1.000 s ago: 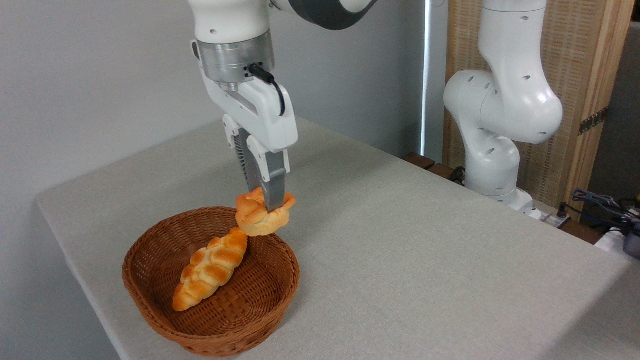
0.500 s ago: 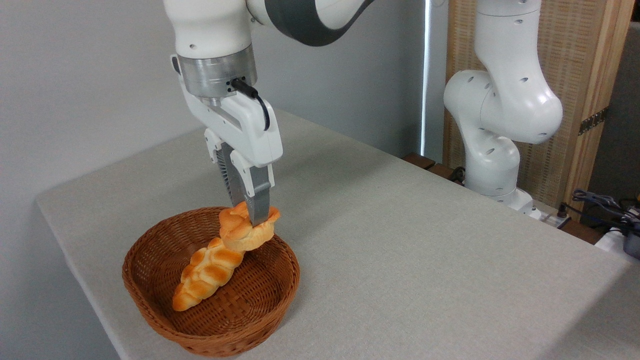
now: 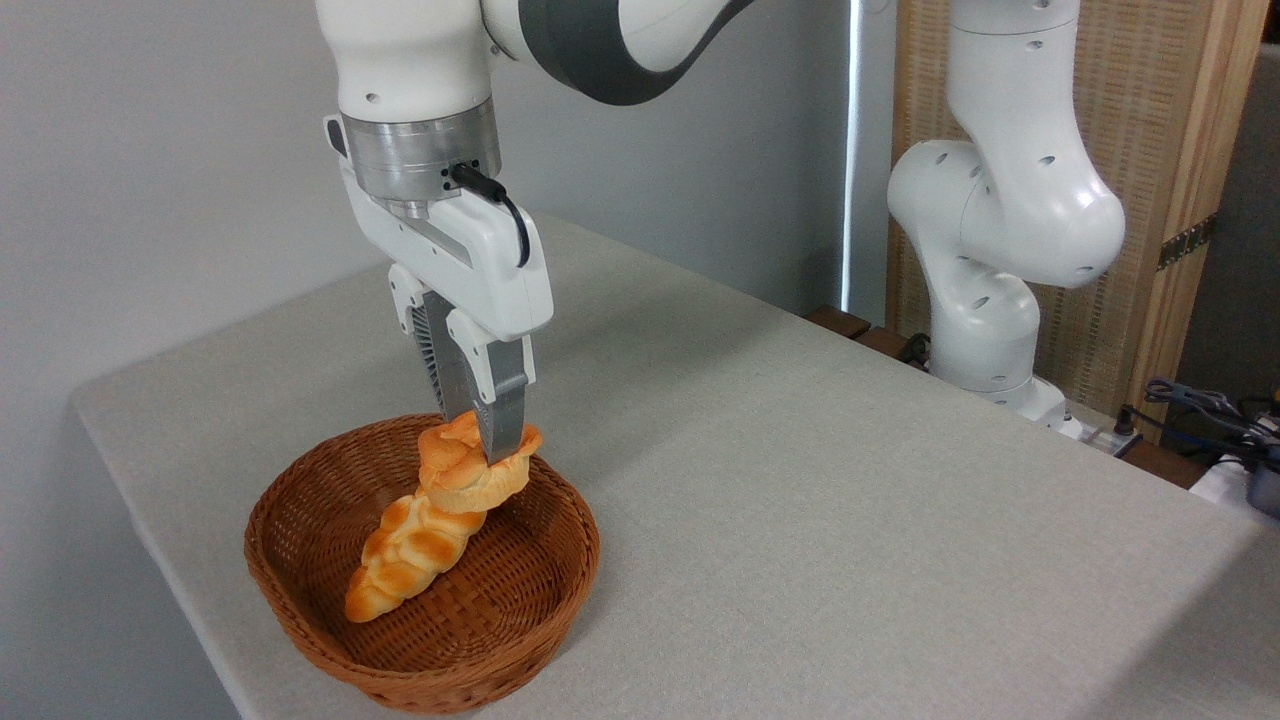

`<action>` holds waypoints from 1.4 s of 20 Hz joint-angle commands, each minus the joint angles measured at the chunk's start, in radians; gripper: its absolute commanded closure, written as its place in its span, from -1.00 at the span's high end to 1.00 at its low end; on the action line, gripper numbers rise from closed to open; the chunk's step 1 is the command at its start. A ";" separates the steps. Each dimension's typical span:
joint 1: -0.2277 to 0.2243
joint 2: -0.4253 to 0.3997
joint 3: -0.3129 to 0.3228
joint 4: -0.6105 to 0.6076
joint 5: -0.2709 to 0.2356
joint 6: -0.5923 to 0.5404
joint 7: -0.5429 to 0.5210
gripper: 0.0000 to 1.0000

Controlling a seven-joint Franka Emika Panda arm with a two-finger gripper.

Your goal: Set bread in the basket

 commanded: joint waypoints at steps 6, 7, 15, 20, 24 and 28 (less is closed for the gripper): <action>-0.012 0.005 0.004 0.014 0.002 0.006 -0.049 1.00; -0.012 0.005 0.004 0.016 0.002 0.006 -0.049 1.00; -0.012 -0.010 -0.011 0.019 0.004 -0.014 -0.118 1.00; -0.003 -0.052 -0.017 0.019 0.004 -0.051 -0.117 1.00; 0.034 -0.090 -0.028 0.019 0.002 -0.095 -0.108 1.00; 0.055 -0.107 -0.060 0.011 0.004 -0.146 -0.100 1.00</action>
